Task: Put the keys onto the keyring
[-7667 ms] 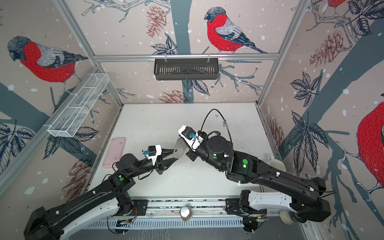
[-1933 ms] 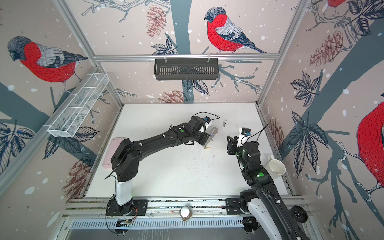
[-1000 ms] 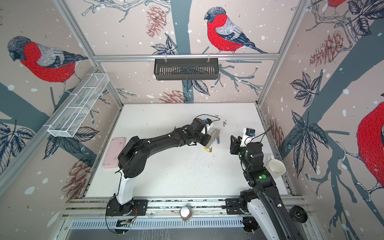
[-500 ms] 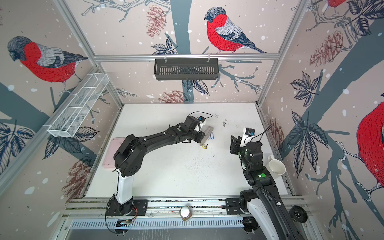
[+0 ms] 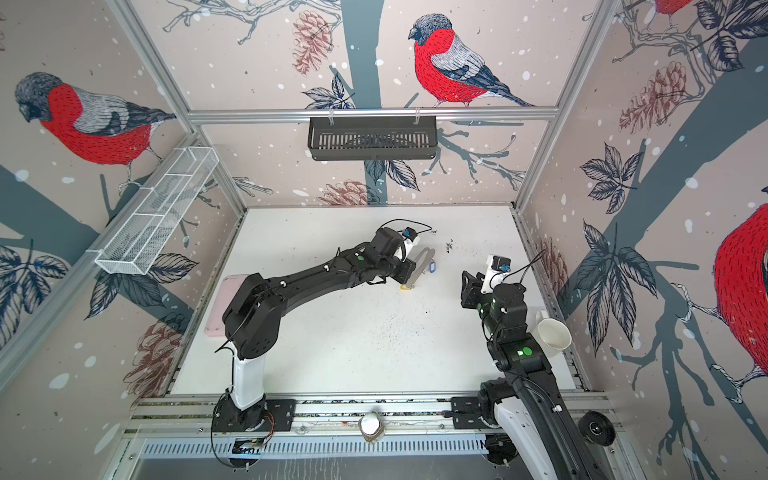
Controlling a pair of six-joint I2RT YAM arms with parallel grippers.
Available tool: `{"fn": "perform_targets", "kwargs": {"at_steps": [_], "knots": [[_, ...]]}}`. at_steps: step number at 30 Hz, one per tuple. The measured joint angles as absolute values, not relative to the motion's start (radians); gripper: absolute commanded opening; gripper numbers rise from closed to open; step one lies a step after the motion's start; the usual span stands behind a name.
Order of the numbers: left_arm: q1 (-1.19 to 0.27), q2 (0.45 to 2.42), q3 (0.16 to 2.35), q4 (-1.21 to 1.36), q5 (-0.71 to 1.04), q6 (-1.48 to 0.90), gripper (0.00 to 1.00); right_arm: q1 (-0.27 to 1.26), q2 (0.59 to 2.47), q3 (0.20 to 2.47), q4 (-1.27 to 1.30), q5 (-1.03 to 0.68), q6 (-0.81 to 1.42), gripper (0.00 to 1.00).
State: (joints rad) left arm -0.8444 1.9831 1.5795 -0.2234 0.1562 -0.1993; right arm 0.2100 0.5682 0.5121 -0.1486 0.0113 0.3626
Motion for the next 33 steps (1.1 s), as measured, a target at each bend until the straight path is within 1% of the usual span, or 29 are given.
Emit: {"fn": "perform_targets", "kwargs": {"at_steps": [7,23,27,33], "knots": [[-0.921,1.983,1.651,-0.245,0.17,-0.184,0.0,0.197,0.551,0.511,-0.149,0.008,0.363,0.44],[-0.972,2.039,1.694,-0.241,0.233,-0.204,0.0,0.184,0.536,0.508,-0.149,0.008,0.363,0.44],[-0.966,2.078,1.695,-0.222,0.229,-0.204,0.0,0.182,0.531,0.508,-0.149,0.008,0.363,0.44],[-0.918,2.138,1.672,-0.214,0.233,-0.21,0.0,0.18,0.527,0.508,-0.149,0.008,0.363,0.44]]}}
